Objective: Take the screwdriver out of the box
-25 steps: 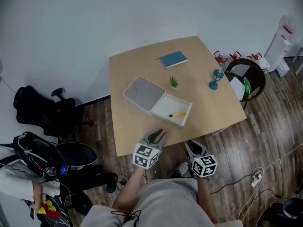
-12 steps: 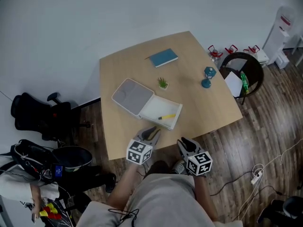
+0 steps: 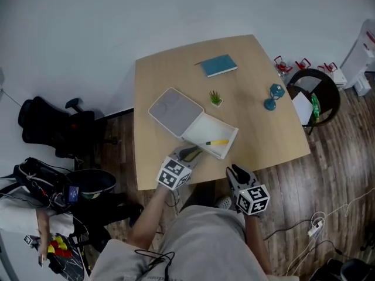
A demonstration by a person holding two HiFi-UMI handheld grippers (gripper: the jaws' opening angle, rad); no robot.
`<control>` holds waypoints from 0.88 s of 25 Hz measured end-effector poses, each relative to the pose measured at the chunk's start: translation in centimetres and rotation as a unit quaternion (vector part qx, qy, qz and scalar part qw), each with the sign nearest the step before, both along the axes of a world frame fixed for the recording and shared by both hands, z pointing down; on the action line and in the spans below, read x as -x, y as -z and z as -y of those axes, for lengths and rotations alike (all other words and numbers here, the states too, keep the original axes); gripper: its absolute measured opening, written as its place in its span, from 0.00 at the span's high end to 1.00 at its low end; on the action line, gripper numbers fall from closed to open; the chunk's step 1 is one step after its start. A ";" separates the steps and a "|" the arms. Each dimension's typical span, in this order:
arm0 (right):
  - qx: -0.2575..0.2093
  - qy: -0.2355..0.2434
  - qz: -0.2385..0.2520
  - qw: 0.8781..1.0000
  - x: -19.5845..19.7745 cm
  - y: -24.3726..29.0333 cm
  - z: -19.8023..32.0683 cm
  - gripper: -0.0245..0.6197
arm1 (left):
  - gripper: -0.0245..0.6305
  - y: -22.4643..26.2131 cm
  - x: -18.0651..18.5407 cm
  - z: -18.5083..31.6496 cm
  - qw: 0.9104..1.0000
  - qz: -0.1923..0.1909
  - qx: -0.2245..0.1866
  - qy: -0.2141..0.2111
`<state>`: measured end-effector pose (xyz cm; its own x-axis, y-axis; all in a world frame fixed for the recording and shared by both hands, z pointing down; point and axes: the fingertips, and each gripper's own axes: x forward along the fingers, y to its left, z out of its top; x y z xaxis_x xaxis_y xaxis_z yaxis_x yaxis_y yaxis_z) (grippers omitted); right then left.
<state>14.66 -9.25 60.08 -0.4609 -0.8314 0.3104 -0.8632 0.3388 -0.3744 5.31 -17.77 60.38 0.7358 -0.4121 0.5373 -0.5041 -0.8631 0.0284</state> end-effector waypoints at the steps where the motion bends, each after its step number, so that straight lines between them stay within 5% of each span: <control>1: -0.002 0.001 -0.003 1.000 0.0 0.1 0.4 0.82 | 0.84 -0.4 0.0 0.4 1.000 0.005 0.004 -0.004; 5: -0.001 0.006 -0.012 1.000 0.2 0.2 1.4 0.82 | 0.84 -2.0 -0.4 1.7 0.999 0.034 0.010 -0.031; 12: 0.007 0.021 -0.025 0.999 1.0 0.4 4.4 0.82 | 0.84 -2.3 -2.8 6.0 0.993 0.073 -0.040 -0.080; 17: 0.007 0.029 -0.027 0.999 1.6 0.7 6.2 0.82 | 0.84 1.5 -4.1 9.6 0.993 0.053 -0.067 -0.076; 22: 0.008 0.027 -0.025 0.999 1.7 0.8 8.0 0.82 | 0.84 2.8 -5.7 12.1 0.989 0.034 -0.077 -0.120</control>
